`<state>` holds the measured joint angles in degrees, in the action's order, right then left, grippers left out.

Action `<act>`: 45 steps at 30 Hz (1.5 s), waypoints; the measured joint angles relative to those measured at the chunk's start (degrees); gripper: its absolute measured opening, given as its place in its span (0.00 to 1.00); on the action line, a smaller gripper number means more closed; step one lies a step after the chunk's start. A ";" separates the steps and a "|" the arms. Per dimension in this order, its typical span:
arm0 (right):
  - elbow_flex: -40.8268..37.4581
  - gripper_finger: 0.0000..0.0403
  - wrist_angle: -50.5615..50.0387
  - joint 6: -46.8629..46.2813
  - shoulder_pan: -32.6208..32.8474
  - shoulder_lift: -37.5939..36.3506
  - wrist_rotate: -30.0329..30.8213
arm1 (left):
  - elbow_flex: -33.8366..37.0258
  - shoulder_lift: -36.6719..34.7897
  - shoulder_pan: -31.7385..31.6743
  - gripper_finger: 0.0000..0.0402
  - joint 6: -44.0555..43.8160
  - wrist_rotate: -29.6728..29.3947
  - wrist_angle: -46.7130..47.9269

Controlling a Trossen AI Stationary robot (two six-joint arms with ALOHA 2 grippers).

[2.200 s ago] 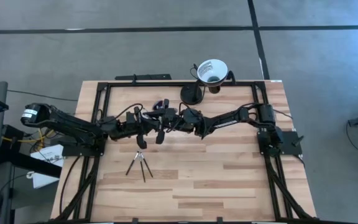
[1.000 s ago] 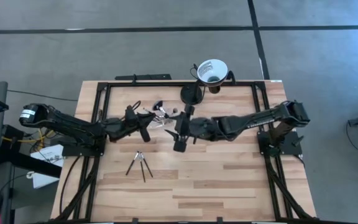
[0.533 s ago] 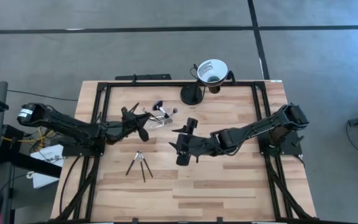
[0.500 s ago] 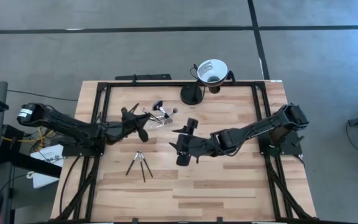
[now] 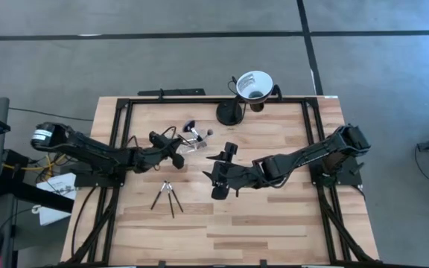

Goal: Put items in baskets/containers
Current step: Put the black liner brush into the transparent organizer, then put the black eyeshadow brush into the transparent organizer

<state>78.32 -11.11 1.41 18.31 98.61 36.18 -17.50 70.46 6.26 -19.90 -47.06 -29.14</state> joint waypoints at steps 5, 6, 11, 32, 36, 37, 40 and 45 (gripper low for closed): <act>0.00 0.55 0.01 0.00 0.00 0.01 -0.05 | 0.02 4.33 -1.28 0.04 -0.15 -0.32 -1.72; 0.00 0.55 0.02 0.00 0.00 0.00 -0.05 | 0.02 4.93 -1.50 0.04 -0.14 -0.32 -1.93; 0.00 0.55 0.02 0.00 0.00 0.00 -0.13 | 0.02 6.82 -1.88 0.05 -0.15 0.61 -2.37; 0.00 0.55 -0.09 -0.02 0.09 0.01 -0.28 | 0.02 -7.59 3.84 0.34 4.70 5.10 -2.55; 0.00 0.55 -0.25 -0.02 0.09 0.02 -0.39 | 0.00 -12.74 10.30 0.34 5.10 5.10 2.09; 0.00 0.55 -0.25 -0.02 0.09 0.01 -0.39 | -0.02 -13.43 12.14 0.34 3.30 5.11 4.42; 0.00 0.55 -0.24 0.00 0.09 0.02 -0.39 | -0.02 -13.70 17.67 0.34 -4.89 5.17 12.33; 0.00 0.55 -0.25 0.00 0.07 0.02 -0.39 | -0.02 -10.69 25.66 0.34 -18.65 8.78 21.74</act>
<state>78.32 -11.35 1.41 18.37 98.63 35.79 -17.52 59.77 31.93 -38.55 -38.27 -7.39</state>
